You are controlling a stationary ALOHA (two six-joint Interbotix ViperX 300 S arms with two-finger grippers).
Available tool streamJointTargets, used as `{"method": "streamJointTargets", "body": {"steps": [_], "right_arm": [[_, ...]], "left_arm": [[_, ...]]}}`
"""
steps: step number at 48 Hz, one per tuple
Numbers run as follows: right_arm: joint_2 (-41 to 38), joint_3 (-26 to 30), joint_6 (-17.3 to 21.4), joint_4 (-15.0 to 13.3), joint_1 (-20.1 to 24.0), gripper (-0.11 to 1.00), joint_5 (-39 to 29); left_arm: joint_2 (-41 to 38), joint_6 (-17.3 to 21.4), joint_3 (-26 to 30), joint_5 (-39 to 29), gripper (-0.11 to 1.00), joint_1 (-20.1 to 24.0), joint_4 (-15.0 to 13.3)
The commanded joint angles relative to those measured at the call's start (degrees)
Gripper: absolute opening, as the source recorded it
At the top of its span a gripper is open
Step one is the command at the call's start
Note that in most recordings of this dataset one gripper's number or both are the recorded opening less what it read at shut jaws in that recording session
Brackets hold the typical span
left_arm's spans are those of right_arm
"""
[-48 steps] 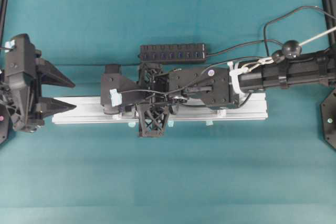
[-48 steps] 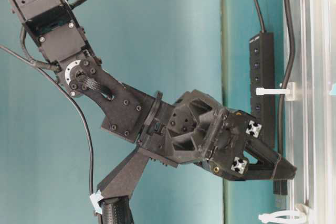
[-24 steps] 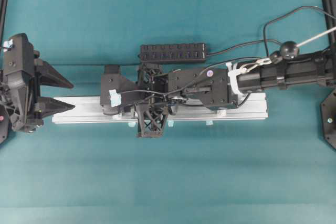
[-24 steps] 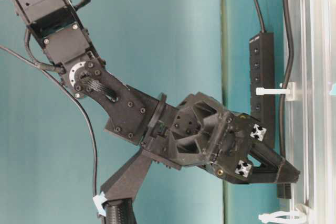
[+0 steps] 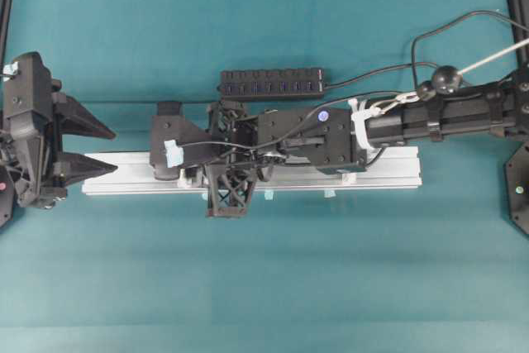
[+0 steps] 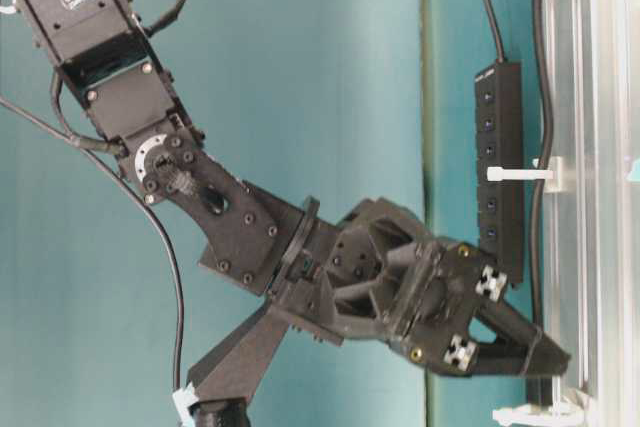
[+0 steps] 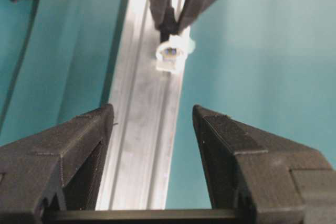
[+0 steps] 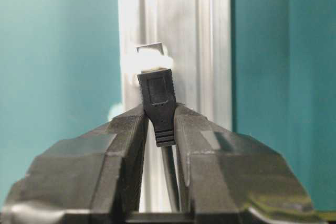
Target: Pass the USB cable through three rings with both arms.
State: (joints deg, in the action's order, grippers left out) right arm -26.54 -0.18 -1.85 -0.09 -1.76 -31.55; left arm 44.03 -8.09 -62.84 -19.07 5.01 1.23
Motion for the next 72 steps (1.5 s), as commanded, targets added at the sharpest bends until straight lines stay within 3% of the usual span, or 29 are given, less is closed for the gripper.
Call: {"method": "streamJointTargets", "body": {"steps": [1, 21, 35, 47, 72], "right_arm": [[0.26, 1.05, 0.0, 0.88, 0.53, -0.04, 1.05], [0.0, 1.49, 0.26, 1.41, 0.53, -0.04, 1.49], [-0.09, 1.58, 3.6, 1.49, 0.18, -0.04, 3.96], [-0.09, 1.58, 3.96, 1.49, 0.09, -0.04, 3.87], [0.0, 1.58, 3.96, 1.58, -0.09, -0.04, 4.04]], "left_arm": [[0.0, 0.0, 0.62, 0.44, 0.64, -0.09, 0.09], [-0.97, 0.35, 0.53, 0.7, 0.63, -0.09, 0.09], [-2.29, 0.26, -1.41, 8.44, 0.63, -0.09, 0.09], [-7.73, 0.44, -2.11, 11.16, 0.63, -0.09, 0.09], [-22.24, 0.7, -2.64, 26.63, 0.63, -0.09, 0.0]]}}
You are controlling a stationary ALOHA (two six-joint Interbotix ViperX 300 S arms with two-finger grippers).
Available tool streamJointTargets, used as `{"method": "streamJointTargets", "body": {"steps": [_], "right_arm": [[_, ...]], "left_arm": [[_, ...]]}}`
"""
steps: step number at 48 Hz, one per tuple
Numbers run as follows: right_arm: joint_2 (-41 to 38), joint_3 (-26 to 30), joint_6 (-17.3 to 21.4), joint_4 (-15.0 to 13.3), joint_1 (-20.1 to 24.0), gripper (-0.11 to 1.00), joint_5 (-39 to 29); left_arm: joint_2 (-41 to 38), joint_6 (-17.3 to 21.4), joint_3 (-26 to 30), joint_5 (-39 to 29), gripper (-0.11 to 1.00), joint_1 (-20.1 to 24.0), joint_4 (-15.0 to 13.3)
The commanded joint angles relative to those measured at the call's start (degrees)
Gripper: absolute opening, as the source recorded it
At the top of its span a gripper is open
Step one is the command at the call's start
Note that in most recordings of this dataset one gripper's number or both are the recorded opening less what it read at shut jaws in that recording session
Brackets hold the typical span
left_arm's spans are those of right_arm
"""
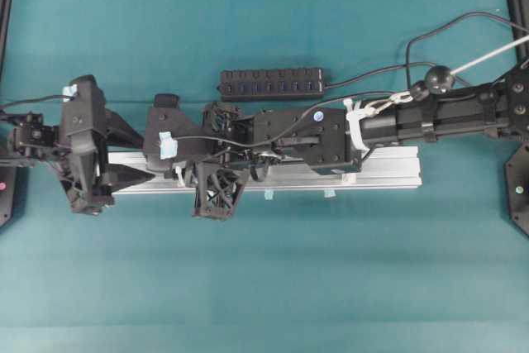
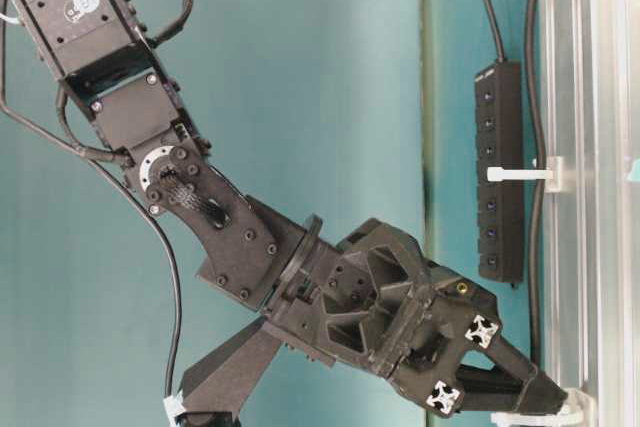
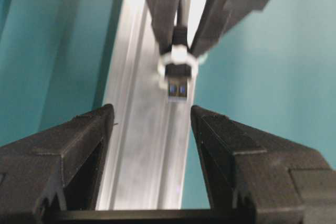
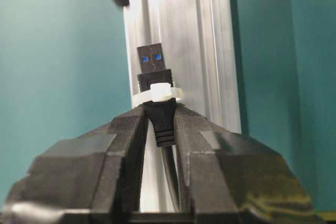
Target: Pass the USB cable through three rings with both arms.
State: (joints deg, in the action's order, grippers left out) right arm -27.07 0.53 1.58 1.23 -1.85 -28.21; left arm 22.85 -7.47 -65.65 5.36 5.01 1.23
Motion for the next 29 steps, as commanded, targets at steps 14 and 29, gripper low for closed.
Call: {"method": "streamJointTargets", "body": {"steps": [14, 29], "right_arm": [[0.53, 0.88, 0.62, 0.18, 0.0, -0.04, 0.97], [0.53, 0.88, 0.62, 0.18, -0.09, -0.04, 0.97]], "left_arm": [[-4.83, -0.18, 0.35, 5.27, 0.63, -0.97, 0.09], [-10.11, -1.05, 1.05, 10.46, 0.63, -2.55, 0.09]]}}
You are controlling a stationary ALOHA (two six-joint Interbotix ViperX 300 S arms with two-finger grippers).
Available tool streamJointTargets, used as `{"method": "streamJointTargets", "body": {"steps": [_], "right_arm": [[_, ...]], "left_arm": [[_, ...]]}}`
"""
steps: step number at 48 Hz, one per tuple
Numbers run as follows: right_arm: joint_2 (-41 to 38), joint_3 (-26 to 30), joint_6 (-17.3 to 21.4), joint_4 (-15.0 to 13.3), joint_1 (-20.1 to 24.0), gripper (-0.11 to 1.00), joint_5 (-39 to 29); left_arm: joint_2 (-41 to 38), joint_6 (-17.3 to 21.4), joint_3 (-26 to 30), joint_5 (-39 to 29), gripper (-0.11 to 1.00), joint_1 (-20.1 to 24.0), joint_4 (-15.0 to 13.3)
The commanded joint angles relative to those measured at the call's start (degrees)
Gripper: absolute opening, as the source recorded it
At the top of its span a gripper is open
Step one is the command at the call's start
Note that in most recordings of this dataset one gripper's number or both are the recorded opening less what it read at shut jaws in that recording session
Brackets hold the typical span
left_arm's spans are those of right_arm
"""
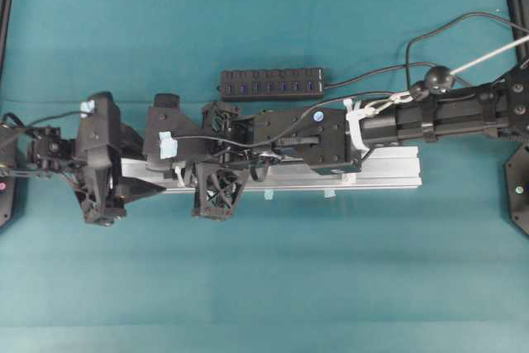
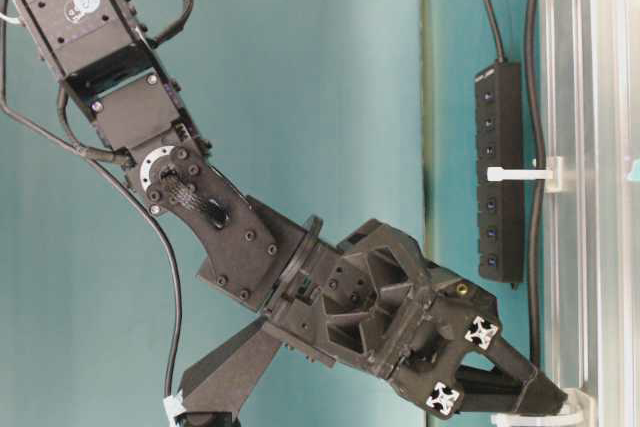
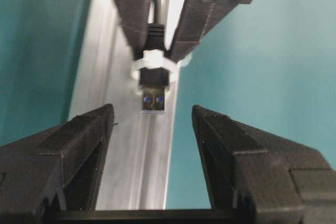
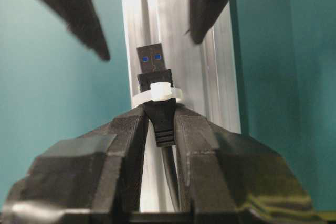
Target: Pass the USB cable through three rings with both arms.
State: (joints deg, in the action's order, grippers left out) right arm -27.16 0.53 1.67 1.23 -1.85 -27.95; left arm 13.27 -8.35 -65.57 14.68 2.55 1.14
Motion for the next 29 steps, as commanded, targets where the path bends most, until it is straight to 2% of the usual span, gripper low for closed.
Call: {"method": "streamJointTargets", "body": {"steps": [1, 29], "right_arm": [[0.62, 0.88, 0.53, 0.18, -0.09, -0.04, 0.79], [0.7, 0.7, 0.62, 0.44, -0.09, -0.04, 1.32]], "left_arm": [[-0.88, -0.18, 1.05, 1.14, 0.63, -0.09, 0.18], [-1.23, -0.18, 1.23, 3.25, 0.63, 0.26, 0.18]]}}
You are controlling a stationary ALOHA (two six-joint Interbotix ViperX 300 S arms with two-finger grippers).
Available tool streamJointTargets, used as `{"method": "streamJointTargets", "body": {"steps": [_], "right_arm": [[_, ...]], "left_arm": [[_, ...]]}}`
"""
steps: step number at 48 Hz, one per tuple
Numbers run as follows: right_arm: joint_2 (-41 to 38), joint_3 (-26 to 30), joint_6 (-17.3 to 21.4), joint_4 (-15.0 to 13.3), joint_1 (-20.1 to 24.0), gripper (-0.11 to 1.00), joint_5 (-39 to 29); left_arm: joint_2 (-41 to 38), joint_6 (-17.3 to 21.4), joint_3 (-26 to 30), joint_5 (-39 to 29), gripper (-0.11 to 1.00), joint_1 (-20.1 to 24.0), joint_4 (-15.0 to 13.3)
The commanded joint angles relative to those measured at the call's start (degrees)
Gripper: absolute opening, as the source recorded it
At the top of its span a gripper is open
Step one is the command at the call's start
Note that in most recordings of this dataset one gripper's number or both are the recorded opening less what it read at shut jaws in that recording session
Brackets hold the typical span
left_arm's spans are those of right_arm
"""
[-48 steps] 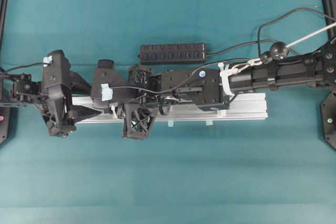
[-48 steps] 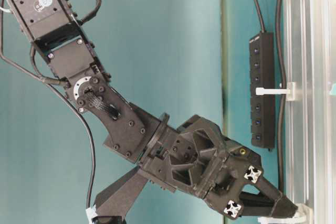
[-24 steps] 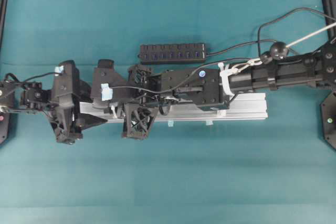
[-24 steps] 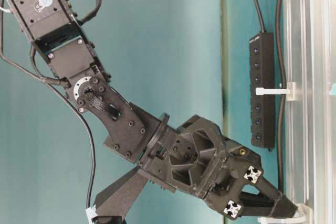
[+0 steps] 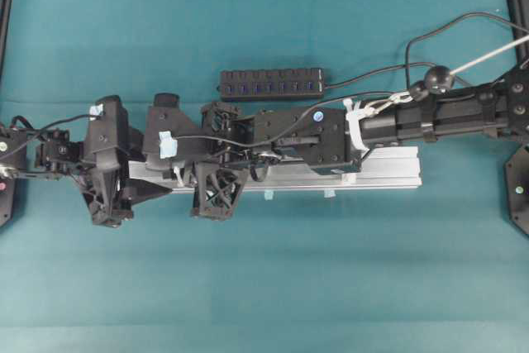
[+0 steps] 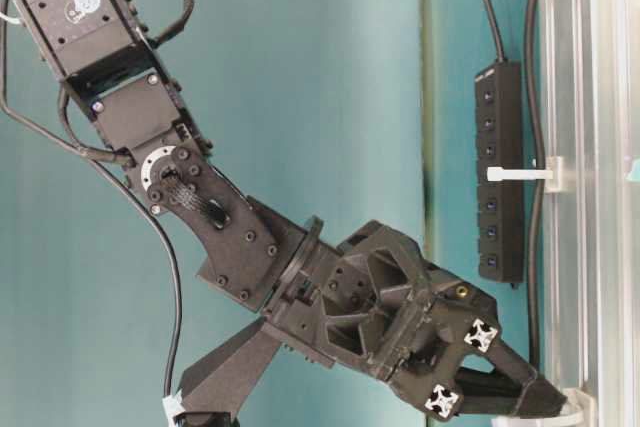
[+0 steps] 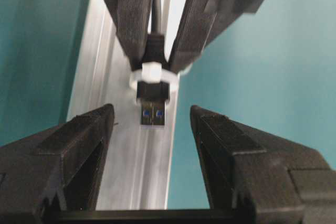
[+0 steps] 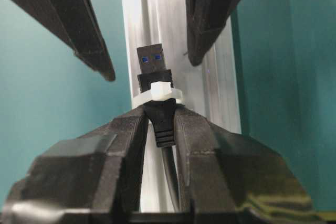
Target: Pass the USB cable through three rings with both arms.
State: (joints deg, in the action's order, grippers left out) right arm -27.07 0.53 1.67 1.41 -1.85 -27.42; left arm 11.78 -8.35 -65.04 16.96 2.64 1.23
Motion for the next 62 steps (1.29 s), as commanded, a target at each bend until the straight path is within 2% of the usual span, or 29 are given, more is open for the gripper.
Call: {"method": "streamJointTargets", "body": {"steps": [1, 12, 20, 33, 41, 62], "right_arm": [[0.62, 0.7, 0.62, 0.26, 0.0, -0.04, 0.79], [0.7, 0.53, 0.62, 0.26, -0.09, -0.04, 0.79], [0.7, 0.44, 0.62, 0.26, -0.09, -0.04, 0.79], [0.62, 0.44, 0.53, 0.26, -0.09, -0.04, 0.79], [0.7, 0.44, 0.53, 0.26, -0.09, -0.04, 0.79], [0.79, 0.44, 0.44, 0.26, 0.18, -0.04, 0.79]], "left_arm": [[0.18, -0.18, 0.7, 1.05, 0.63, 0.18, 0.09], [0.18, -0.18, 0.44, 1.23, 0.62, 0.18, 0.09], [0.18, -0.18, 0.26, 1.23, 0.56, 0.18, 0.09], [0.0, 0.7, 0.7, 1.76, 0.42, 0.18, 0.09], [0.0, 1.49, 0.7, 3.87, 0.23, 0.18, 0.09], [0.35, 1.85, 0.18, 3.87, 0.23, 0.26, 0.09]]}}
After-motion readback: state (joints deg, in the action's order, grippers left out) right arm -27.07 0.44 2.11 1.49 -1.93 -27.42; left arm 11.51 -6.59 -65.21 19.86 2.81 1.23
